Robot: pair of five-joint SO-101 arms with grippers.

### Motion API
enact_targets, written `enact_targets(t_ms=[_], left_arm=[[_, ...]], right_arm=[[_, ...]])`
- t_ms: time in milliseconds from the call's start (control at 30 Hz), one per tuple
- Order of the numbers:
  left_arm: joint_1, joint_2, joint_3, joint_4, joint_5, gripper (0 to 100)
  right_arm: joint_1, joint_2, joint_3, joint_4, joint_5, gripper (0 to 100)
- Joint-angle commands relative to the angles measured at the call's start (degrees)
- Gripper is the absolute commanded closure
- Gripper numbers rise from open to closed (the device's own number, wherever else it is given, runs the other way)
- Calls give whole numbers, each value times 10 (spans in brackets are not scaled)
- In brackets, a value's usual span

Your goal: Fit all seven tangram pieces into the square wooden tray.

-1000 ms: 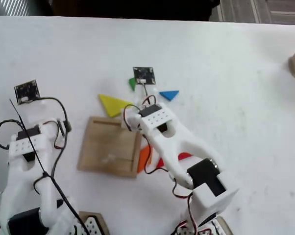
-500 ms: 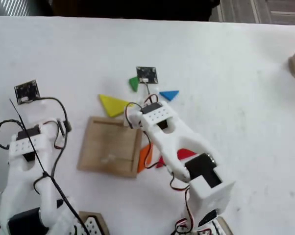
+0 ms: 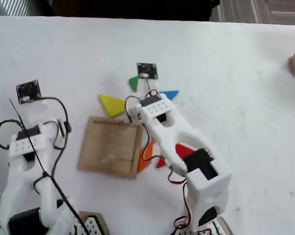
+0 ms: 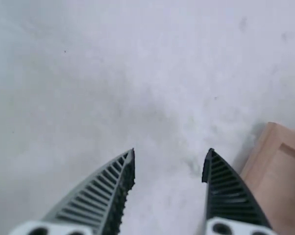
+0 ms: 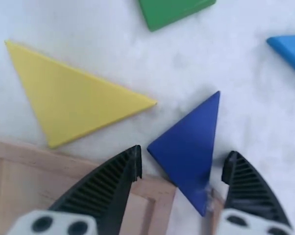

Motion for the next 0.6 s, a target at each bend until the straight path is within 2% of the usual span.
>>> enact_targets(t_ms=[0,167,333,567], left_arm=[[8,-3,-28,-1,-8,770],[8,-3,-28,-1,-10,770],[8,-2,-28,-1,-10,770],[8,-2,-28,-1,-10,770]], right_arm=[[23,-2,-18,5,-4,754],[34,-2,-18,6,0,861],[42,-2,-17,6,0,827],[49,-3,-21,21,1,826]])
